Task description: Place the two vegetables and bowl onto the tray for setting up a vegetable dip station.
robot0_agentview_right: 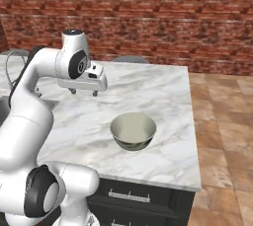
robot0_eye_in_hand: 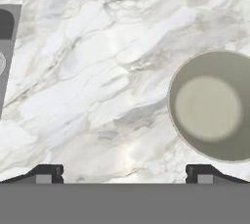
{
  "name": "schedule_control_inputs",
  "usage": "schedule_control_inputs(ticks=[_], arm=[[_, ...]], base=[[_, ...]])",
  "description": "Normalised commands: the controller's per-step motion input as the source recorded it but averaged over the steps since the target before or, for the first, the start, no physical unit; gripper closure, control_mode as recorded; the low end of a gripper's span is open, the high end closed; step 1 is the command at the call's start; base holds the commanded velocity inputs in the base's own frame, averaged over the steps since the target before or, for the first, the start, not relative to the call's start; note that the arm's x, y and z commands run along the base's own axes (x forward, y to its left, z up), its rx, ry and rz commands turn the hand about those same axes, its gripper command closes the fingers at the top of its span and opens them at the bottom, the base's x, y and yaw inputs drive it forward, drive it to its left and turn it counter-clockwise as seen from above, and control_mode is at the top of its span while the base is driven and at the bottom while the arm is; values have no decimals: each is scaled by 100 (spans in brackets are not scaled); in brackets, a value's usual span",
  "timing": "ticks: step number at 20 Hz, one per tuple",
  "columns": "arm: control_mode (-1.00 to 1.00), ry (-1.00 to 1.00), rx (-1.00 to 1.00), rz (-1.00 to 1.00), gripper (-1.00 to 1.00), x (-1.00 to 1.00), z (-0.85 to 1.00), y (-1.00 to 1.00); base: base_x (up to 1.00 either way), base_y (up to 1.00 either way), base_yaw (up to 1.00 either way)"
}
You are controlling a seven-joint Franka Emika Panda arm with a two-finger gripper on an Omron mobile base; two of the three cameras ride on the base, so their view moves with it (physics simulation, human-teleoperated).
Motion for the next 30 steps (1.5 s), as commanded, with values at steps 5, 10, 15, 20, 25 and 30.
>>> schedule_control_inputs(ticks=[5,10,15,20,25,30], arm=[[-100,0,0,0,-100,0,-3,-13],[-100,2,0,-2,-100,0,-20,-54],[-100,0,-4,-3,-100,4,-25,-29],[-100,-2,-8,0,-100,9,-43,-20],[-100,1,-5,0,-100,0,-49,-17],[-100,3,0,1,-100,11,-38,-3]], base=[[0,-1,0],[0,0,0],[0,0,0],[0,0,0],[0,0,0],[0,0,0]])
